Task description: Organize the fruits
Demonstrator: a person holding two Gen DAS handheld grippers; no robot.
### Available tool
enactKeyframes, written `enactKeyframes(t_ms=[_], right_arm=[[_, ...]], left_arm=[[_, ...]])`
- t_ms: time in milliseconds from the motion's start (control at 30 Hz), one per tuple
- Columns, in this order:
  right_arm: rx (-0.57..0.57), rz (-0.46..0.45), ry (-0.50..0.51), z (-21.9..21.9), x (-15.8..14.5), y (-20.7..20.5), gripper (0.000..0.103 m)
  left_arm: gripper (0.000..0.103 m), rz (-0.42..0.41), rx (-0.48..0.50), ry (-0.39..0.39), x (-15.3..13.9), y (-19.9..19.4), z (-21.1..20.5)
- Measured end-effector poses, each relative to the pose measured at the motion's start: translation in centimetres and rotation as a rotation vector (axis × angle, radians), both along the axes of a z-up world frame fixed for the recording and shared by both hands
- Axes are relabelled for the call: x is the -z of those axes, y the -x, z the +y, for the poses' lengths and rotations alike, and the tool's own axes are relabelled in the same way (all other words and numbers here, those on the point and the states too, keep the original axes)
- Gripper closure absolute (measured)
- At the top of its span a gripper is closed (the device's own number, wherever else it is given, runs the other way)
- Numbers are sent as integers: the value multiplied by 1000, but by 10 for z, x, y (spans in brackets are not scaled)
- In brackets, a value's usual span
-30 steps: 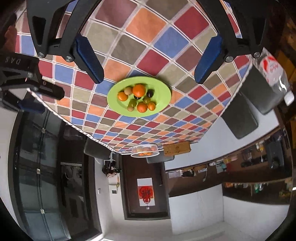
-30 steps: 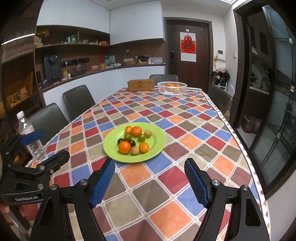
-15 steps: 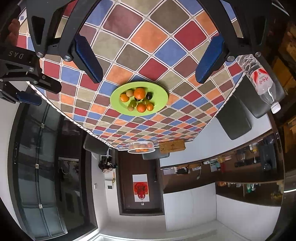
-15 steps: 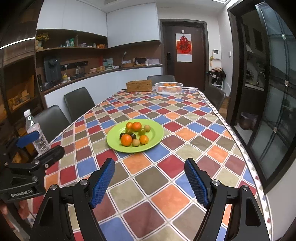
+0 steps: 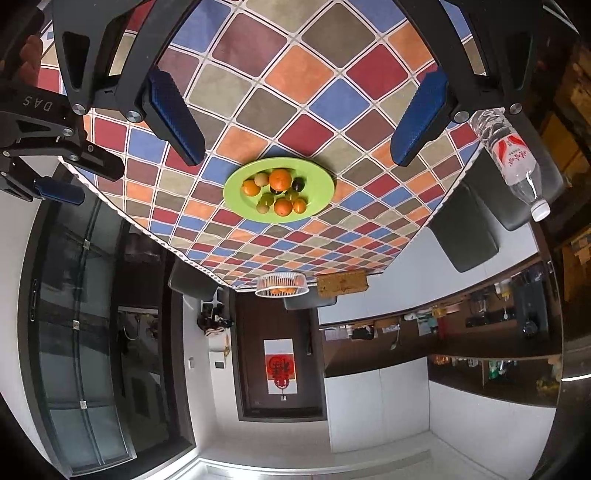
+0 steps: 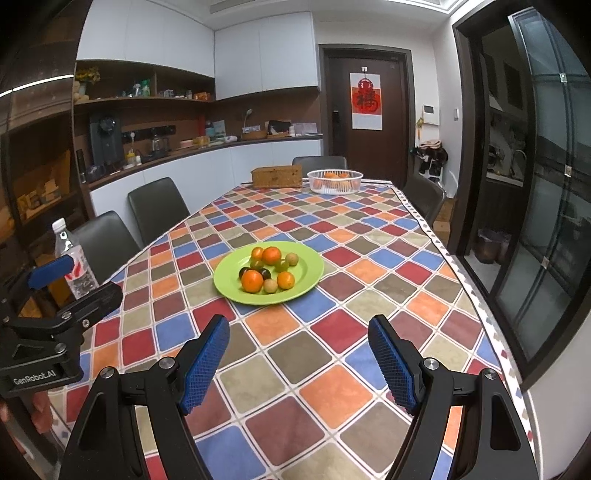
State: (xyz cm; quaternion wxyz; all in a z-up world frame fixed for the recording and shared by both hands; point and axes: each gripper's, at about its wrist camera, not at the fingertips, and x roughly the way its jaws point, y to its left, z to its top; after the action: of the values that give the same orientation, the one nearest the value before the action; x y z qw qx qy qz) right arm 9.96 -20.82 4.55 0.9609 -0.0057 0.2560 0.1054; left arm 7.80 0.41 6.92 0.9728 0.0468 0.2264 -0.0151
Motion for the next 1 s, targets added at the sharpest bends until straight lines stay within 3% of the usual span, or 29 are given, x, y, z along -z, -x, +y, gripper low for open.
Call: enactKeyframes(t_ms=[1000], right_arm=[[0, -1, 4, -1, -4, 0, 25]], left_arm=[[0, -9, -25, 7, 0, 7, 1]])
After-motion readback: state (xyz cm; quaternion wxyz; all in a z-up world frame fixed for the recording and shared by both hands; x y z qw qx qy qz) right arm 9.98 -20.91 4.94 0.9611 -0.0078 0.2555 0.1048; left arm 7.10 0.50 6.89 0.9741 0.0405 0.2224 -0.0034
